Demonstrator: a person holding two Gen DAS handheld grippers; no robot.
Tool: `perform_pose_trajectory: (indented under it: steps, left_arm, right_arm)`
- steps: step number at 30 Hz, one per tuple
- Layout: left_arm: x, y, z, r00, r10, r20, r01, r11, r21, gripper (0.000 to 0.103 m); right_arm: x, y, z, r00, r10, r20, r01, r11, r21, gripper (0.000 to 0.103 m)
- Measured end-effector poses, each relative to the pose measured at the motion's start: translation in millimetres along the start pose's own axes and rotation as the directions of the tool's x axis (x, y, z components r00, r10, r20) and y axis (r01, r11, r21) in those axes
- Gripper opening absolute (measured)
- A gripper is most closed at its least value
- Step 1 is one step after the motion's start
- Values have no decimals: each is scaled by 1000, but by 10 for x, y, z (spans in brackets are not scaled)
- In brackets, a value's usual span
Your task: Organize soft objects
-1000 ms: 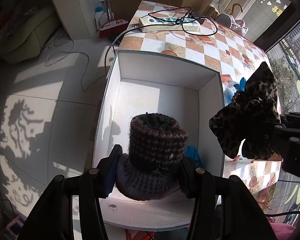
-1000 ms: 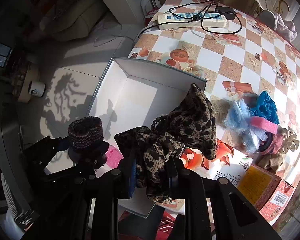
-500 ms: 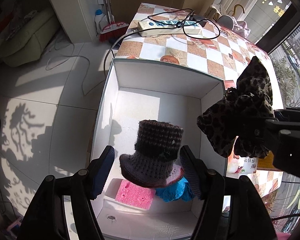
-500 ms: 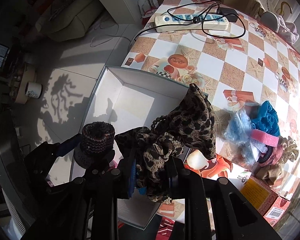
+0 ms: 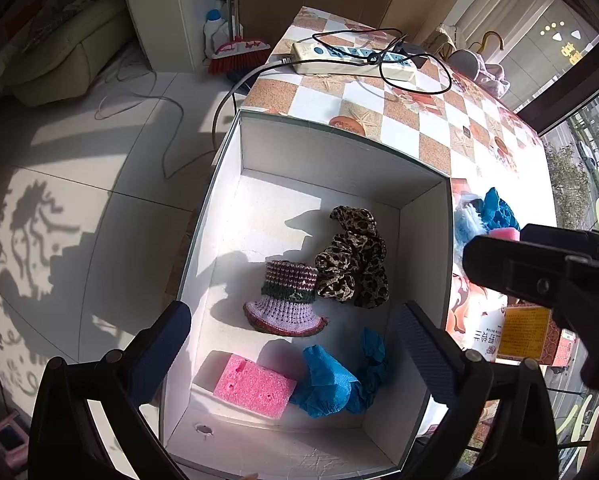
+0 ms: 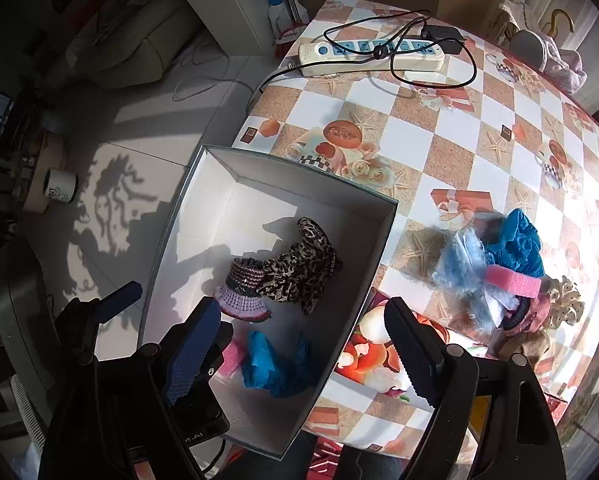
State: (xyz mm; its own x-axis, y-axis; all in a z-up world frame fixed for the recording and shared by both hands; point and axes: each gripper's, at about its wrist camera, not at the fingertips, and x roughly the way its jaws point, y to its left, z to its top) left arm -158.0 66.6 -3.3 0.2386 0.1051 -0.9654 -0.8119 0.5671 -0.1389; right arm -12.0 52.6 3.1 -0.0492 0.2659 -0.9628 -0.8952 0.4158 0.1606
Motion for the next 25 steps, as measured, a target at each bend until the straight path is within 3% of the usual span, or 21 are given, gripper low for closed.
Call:
perform_pose_trajectory:
  steps: [6, 16, 25]
  left_arm:
    - [-56, -1, 20, 1000, -11, 27, 11, 1000, -5, 103]
    - [-109, -90, 4, 999, -40, 3, 40, 999, 30, 103]
    - [-136, -522, 112, 999, -52, -15, 53, 987, 149, 103]
  right_arm:
    - [-11, -34, -11, 1000, 10, -5, -10, 1000, 22, 85]
    - [-42, -138, -78, 999, 27, -20, -26, 998, 56, 85]
    - [-328, -727, -187, 999, 30, 17, -32, 981, 191, 85]
